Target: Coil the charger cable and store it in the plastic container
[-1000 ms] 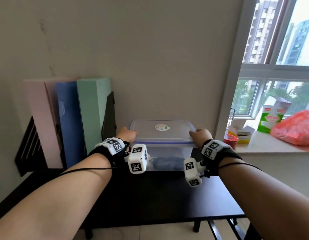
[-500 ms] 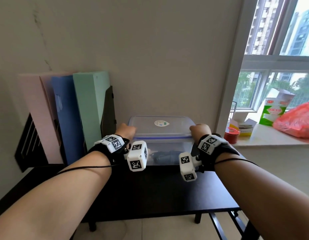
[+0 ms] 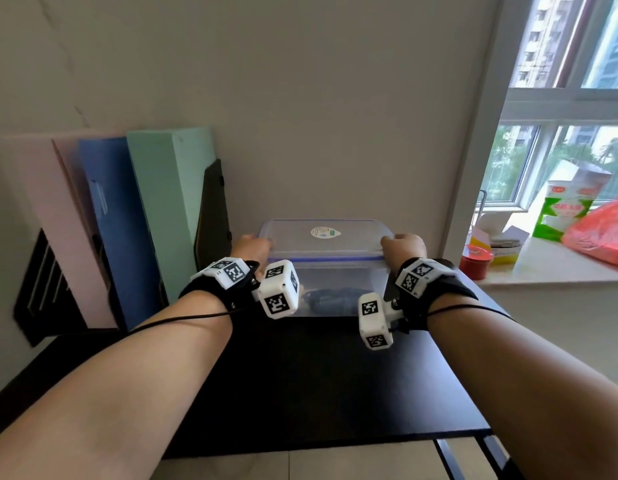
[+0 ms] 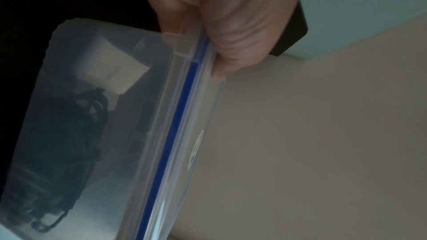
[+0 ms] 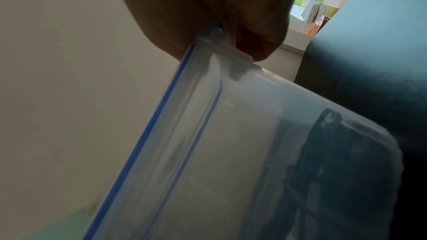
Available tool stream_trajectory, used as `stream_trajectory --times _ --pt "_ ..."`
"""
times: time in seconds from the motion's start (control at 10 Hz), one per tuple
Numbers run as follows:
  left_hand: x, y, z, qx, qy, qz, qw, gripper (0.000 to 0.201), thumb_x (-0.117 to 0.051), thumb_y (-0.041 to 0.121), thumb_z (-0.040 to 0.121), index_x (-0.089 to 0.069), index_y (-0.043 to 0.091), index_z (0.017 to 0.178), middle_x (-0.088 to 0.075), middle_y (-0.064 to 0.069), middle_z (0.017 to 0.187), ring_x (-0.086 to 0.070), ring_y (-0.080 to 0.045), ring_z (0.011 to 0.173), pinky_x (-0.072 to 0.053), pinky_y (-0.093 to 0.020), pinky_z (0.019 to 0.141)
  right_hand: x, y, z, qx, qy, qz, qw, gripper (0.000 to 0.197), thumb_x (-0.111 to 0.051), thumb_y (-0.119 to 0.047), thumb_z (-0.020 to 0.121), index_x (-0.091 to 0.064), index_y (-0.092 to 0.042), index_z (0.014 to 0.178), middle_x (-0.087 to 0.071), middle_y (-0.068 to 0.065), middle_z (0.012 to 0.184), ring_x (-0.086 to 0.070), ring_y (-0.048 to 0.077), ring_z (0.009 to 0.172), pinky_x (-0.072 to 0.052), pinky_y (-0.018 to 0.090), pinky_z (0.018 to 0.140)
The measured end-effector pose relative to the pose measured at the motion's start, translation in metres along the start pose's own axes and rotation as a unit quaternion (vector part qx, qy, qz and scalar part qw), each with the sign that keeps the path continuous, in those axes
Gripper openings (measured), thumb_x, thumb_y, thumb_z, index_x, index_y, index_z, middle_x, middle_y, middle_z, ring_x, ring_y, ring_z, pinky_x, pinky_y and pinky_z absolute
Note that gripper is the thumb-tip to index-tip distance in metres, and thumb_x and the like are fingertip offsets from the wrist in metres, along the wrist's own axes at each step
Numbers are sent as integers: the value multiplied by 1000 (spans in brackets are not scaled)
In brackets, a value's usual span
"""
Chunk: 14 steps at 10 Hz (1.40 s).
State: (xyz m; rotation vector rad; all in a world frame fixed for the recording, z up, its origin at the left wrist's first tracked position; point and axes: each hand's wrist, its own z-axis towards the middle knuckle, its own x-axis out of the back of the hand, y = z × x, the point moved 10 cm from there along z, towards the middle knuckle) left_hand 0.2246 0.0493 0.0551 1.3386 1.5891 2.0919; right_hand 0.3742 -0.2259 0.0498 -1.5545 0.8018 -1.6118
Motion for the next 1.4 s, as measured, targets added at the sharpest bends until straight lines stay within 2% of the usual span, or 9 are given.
stream_trajectory --times 0.2,0.3,0.5,0.7,0.8,1.0,1.1,1.2,1.4 --pt "-15 -3 32 37 1 -155 987 44 -48 9 93 -44 -5 134 -44 -9 105 -44 -20 95 -39 -22 57 -15 -12 32 4 -10 3 1000 16 -47 -20 87 -58 -8 86 -54 14 85 -49 27 79 -36 27 71" --pt "-20 0 51 33 -10 -131 991 44 -48 10 94 -44 -7 134 -43 -9 105 -41 -18 95 -36 -19 56 -23 -15 50 7 -15 9 1000 24 -46 -19 89 -64 -4 94 -56 14 88 -51 28 82 -37 28 72" --pt "-27 -2 82 48 8 -122 991 43 -51 16 87 -54 -4 125 -56 -17 101 -52 -23 87 -39 -30 73 -34 -22 77 16 -21 13 1000 30 -46 -17 89 -65 -1 106 -64 18 104 -57 33 90 -42 32 76" --pt "-31 -5 104 44 29 -137 989 54 -51 23 70 -58 -3 116 -62 -17 103 -62 -33 94 -50 -42 86 -41 -29 92 31 -25 -5 999 18 -45 -15 87 -58 -4 81 -50 10 66 -49 29 73 -36 29 53" --pt "-31 -4 107 35 21 -124 991 40 -49 15 82 -58 -3 117 -60 -19 102 -60 -32 92 -45 -37 80 -44 -29 94 29 -36 -21 999 19 -42 -14 88 -55 -2 83 -53 14 74 -47 31 68 -29 29 50" --pt "-28 -3 109 38 34 -114 992 43 -48 18 87 -51 -1 125 -57 -21 124 -56 -36 110 -43 -38 94 -42 -25 94 0 -38 -16 999 37 -38 -22 95 -53 0 120 -51 20 136 -50 35 113 -38 33 89" --pt "-31 -11 108 55 29 -196 979 76 -57 40 83 -29 6 145 -39 -17 148 -43 -34 132 -34 -44 112 -37 -22 89 -13 -25 58 998 61 -40 -39 95 -26 -14 149 -32 8 154 -33 29 139 -27 35 111" --pt "-27 -16 112 46 41 -255 965 116 -63 69 49 -33 11 145 -43 -9 147 -44 -28 133 -31 -43 114 -25 -18 87 -22 1 101 995 68 -44 -49 91 -24 -19 150 -31 6 155 -32 29 140 -25 38 113" --pt "-4 -2 101 -10 94 -290 952 115 -66 62 48 -32 10 145 -46 -9 144 -48 -28 129 -36 -43 111 2 -19 79 -20 60 97 993 69 -48 -54 81 -42 -20 140 -44 8 145 -39 33 133 -30 44 111"
